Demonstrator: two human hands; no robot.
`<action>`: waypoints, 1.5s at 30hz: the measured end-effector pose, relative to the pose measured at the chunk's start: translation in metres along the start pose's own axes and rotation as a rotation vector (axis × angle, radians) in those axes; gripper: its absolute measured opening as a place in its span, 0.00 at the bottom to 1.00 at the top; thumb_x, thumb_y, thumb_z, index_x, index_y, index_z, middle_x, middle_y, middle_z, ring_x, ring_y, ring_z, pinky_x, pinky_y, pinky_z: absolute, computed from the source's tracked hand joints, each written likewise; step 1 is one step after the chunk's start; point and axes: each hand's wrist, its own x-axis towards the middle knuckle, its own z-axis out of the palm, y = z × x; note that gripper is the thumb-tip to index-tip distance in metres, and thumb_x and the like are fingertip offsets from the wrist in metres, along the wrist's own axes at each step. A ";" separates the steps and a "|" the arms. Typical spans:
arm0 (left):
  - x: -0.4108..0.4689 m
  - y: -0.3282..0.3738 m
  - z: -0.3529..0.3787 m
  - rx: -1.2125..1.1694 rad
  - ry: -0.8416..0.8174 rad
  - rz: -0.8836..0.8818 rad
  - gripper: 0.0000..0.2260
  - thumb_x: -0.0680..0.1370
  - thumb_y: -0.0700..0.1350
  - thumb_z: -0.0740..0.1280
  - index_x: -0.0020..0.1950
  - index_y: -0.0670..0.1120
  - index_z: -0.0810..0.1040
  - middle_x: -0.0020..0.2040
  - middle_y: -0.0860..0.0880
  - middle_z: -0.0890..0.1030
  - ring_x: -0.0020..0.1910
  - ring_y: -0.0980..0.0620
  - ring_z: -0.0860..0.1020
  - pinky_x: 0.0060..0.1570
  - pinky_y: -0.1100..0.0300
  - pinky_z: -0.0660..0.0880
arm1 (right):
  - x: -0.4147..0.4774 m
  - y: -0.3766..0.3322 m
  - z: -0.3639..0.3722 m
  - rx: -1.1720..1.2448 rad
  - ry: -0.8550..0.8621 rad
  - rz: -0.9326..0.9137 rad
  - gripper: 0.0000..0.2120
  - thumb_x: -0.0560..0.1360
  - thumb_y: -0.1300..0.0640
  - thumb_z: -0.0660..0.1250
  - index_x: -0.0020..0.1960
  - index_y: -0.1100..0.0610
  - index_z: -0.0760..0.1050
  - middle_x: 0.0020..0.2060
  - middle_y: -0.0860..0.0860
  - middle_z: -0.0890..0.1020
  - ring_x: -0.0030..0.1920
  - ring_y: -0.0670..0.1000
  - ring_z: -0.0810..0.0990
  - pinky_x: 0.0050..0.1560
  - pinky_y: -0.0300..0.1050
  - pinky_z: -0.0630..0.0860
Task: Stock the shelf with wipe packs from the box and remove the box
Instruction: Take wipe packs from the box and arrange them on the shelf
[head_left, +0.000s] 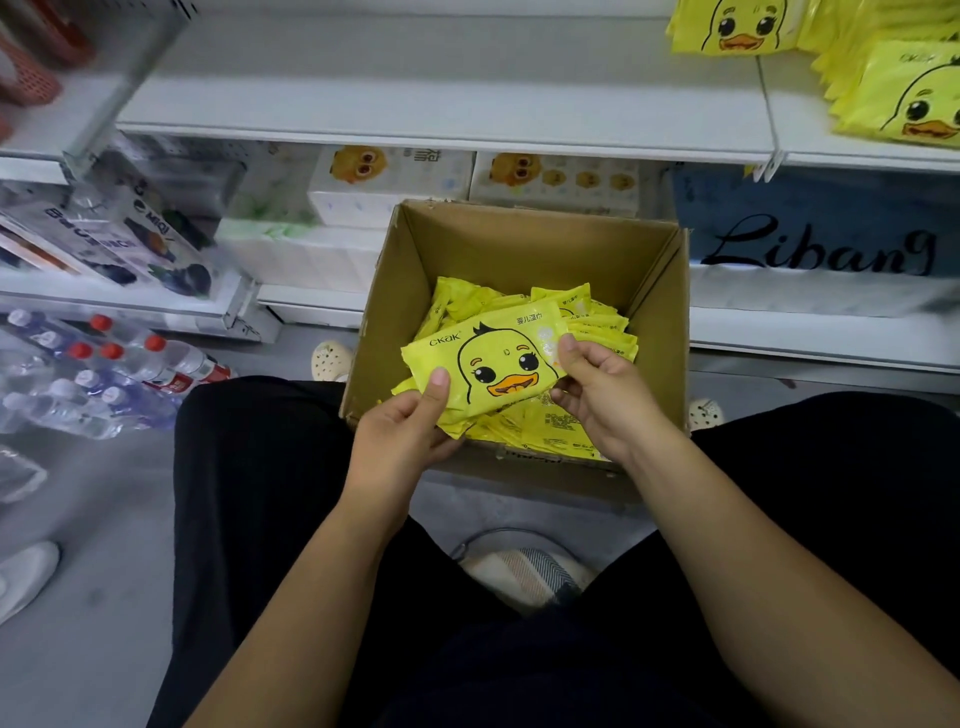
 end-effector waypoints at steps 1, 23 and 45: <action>0.000 -0.001 0.000 -0.010 -0.010 -0.011 0.38 0.71 0.65 0.76 0.56 0.29 0.75 0.50 0.39 0.81 0.56 0.39 0.82 0.54 0.48 0.82 | 0.001 0.000 0.000 0.001 0.000 0.000 0.10 0.78 0.55 0.70 0.54 0.61 0.79 0.47 0.54 0.77 0.37 0.48 0.73 0.35 0.37 0.79; 0.023 0.036 0.000 0.503 0.115 0.385 0.31 0.79 0.60 0.68 0.36 0.32 0.69 0.33 0.31 0.69 0.33 0.46 0.72 0.34 0.57 0.66 | 0.018 -0.015 0.002 -0.243 0.057 -0.177 0.10 0.83 0.58 0.64 0.61 0.61 0.76 0.50 0.54 0.84 0.40 0.51 0.86 0.46 0.44 0.84; 0.104 0.144 0.119 0.506 -0.149 0.583 0.28 0.63 0.66 0.79 0.31 0.43 0.74 0.27 0.45 0.65 0.30 0.49 0.59 0.32 0.57 0.55 | 0.113 -0.165 -0.054 -0.104 -0.503 -0.124 0.43 0.63 0.46 0.82 0.71 0.65 0.71 0.66 0.60 0.79 0.69 0.58 0.76 0.74 0.58 0.66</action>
